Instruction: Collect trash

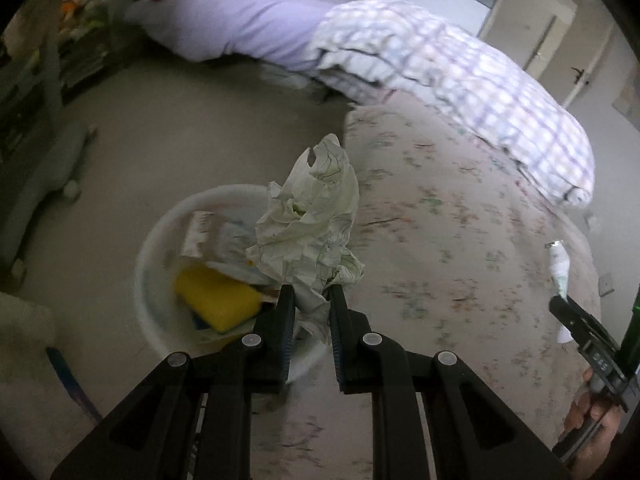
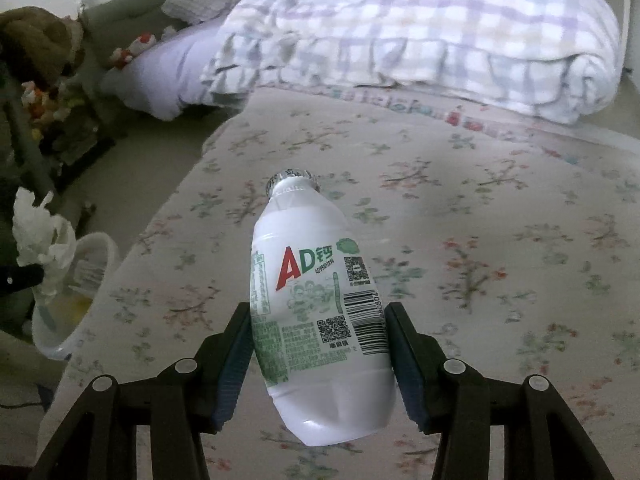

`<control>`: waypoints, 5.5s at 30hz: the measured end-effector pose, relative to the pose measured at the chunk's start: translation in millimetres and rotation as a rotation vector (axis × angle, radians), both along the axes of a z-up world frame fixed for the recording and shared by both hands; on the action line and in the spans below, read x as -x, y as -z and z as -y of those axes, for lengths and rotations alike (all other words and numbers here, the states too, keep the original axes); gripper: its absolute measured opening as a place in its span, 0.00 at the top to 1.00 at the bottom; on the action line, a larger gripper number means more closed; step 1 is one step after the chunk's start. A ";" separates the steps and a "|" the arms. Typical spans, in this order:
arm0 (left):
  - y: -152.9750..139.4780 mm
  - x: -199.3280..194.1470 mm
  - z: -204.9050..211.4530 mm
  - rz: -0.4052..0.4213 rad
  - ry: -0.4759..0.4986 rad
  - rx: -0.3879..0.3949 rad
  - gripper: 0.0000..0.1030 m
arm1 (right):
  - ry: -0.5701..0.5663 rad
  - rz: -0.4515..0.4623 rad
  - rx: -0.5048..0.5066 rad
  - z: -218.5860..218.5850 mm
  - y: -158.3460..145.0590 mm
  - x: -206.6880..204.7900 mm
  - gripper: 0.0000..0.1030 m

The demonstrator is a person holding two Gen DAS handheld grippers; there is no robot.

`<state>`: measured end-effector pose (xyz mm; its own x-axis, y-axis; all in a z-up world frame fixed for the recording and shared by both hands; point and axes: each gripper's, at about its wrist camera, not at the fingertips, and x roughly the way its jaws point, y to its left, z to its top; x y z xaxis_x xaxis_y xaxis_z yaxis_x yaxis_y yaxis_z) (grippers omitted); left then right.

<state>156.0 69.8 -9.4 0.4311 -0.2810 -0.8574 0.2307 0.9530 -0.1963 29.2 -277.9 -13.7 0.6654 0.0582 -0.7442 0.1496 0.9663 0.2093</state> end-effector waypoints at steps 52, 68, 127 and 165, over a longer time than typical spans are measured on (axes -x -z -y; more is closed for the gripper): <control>-31.8 104.4 -9.4 0.087 -0.236 -0.064 0.00 | -0.141 -0.027 0.060 -112.5 -2.4 -18.3 0.00; -26.2 172.4 16.1 0.185 -0.236 -0.115 0.00 | -0.007 0.013 0.093 -87.2 -23.1 81.8 0.00; -19.1 175.3 30.1 0.164 -0.217 -0.132 0.00 | 0.023 -0.041 0.051 -86.1 1.7 75.3 0.00; -22.3 178.0 32.3 0.187 -0.244 -0.139 0.00 | 0.005 -0.030 0.058 -95.5 0.2 74.9 0.00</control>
